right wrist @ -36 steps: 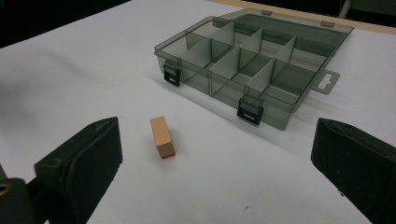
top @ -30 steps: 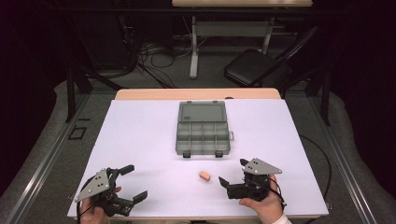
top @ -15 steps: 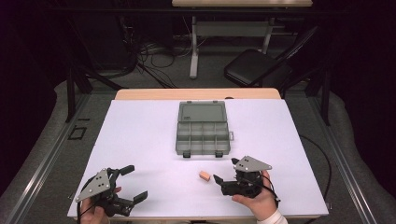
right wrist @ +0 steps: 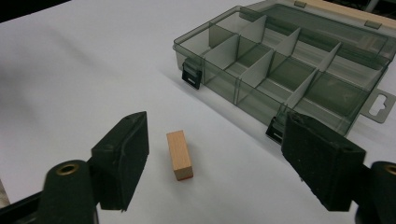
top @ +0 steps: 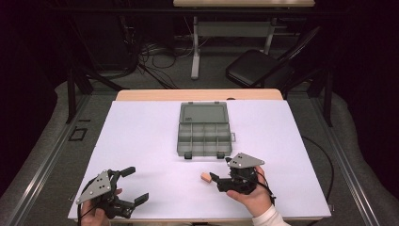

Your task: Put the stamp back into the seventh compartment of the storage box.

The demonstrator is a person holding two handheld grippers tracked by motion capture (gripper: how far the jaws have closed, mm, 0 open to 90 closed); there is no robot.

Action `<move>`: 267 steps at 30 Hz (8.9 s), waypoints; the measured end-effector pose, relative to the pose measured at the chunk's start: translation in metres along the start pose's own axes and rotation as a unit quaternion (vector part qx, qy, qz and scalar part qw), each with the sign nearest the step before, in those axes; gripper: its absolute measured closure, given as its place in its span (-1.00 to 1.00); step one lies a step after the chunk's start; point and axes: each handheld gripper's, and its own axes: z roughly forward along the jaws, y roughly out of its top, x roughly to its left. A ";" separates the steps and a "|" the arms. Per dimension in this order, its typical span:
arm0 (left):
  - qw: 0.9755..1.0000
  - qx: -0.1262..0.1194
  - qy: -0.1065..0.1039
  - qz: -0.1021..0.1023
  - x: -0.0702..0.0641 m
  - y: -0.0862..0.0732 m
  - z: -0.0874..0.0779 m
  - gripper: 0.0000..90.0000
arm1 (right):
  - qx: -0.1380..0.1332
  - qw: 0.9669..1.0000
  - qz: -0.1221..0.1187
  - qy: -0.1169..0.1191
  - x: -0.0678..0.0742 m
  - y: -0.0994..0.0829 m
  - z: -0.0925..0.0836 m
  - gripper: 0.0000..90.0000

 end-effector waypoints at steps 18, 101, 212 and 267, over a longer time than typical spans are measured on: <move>1.000 0.002 -0.002 0.002 0.000 0.000 0.000 -0.98 | 0.029 0.999 -0.008 0.027 0.002 0.009 0.021 0.06; 1.000 0.006 -0.004 0.005 0.000 -0.001 0.001 -0.97 | 0.097 0.991 -0.054 0.068 0.009 -0.010 0.059 0.59; 1.000 0.007 -0.002 0.007 0.000 0.000 0.001 -0.97 | 0.045 0.999 -0.030 0.000 -0.015 0.048 0.022 0.69; 1.000 0.009 -0.003 0.007 0.001 0.000 0.001 -0.97 | 0.100 0.994 0.012 -0.036 -0.056 0.078 0.070 0.69</move>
